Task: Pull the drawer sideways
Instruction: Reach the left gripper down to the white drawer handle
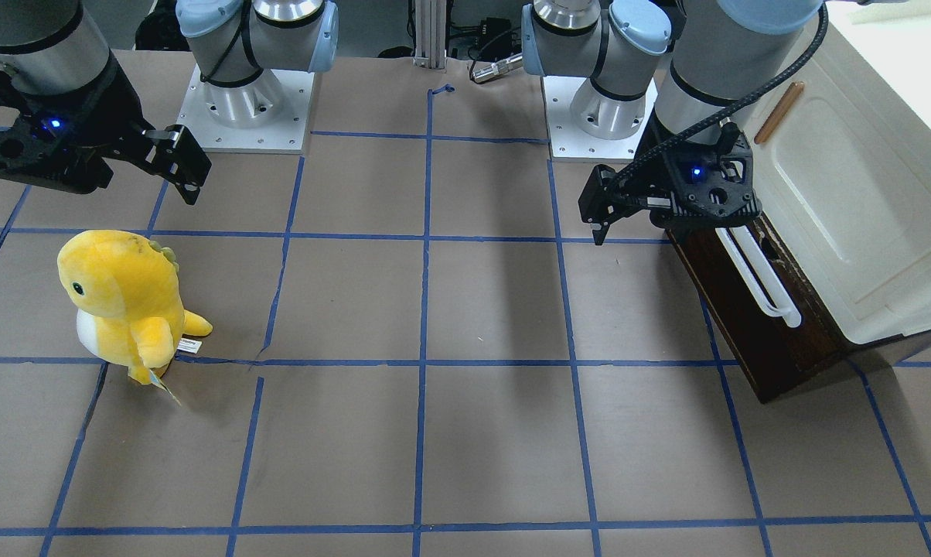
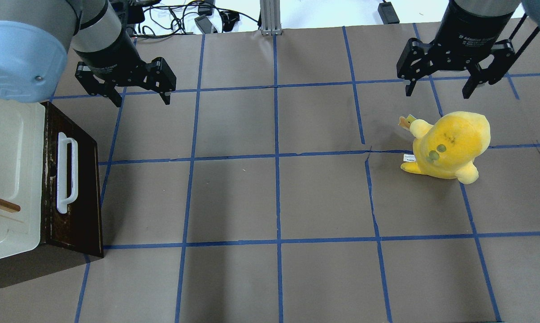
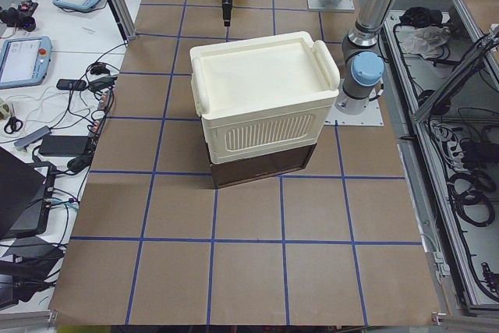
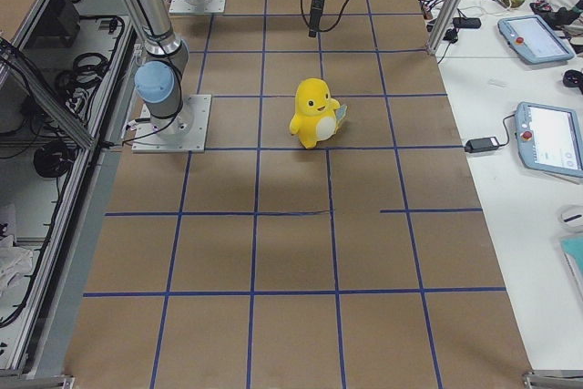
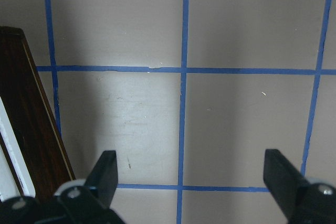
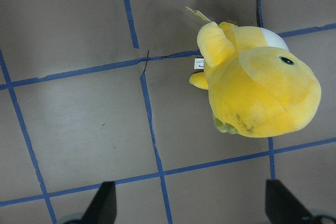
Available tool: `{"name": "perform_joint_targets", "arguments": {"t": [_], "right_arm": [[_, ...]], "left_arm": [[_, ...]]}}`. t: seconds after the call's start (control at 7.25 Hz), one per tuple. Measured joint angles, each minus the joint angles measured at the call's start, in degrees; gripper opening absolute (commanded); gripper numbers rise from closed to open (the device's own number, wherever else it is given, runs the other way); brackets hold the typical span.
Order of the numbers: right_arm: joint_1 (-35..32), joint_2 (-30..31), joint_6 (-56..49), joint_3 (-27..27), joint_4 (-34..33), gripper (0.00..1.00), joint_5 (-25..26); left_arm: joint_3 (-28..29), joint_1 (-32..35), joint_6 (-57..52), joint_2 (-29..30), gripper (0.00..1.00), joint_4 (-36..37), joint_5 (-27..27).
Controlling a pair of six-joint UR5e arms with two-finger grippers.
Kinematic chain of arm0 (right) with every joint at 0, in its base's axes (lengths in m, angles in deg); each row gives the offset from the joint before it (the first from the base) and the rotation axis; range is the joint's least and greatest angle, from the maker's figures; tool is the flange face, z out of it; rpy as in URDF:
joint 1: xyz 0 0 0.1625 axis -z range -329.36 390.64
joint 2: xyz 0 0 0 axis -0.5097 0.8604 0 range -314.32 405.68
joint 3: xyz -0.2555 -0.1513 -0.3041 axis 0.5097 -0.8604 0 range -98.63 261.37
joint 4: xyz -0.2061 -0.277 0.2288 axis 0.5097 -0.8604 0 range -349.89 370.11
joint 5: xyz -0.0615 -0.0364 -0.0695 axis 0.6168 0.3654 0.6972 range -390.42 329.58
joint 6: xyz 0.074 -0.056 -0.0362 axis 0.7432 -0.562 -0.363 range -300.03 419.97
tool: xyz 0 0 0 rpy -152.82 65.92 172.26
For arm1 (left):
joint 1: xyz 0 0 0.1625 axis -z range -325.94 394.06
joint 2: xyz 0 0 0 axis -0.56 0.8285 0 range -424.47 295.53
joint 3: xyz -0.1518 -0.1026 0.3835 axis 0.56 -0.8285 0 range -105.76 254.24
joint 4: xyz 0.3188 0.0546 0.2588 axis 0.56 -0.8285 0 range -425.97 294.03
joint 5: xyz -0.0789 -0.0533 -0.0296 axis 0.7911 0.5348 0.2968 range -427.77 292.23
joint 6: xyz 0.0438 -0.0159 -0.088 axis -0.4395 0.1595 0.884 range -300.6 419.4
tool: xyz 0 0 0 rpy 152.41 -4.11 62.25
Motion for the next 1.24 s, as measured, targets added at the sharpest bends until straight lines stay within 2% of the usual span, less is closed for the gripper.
{"name": "perform_joint_targets", "arguments": {"t": [0.41,0.55,0.97,1.24], "right_arm": [[0.02,0.00,0.00,0.00,0.05,1.00,0.00],[0.01,0.00,0.00,0.00,0.05,1.00,0.00],[0.02,0.00,0.00,0.00,-0.01,1.00,0.00],[0.00,0.00,0.00,0.00,-0.01,1.00,0.00]], "left_arm": [[0.20,0.39,0.01,0.33,1.00,-1.75,-2.35],[-0.20,1.47,0.80,1.38,0.91,-2.88,-5.75],[-6.00,6.43,9.40,8.27,0.98,-1.60,-21.83],[-9.67,7.50,14.33,12.58,1.00,-1.40,-32.14]]}}
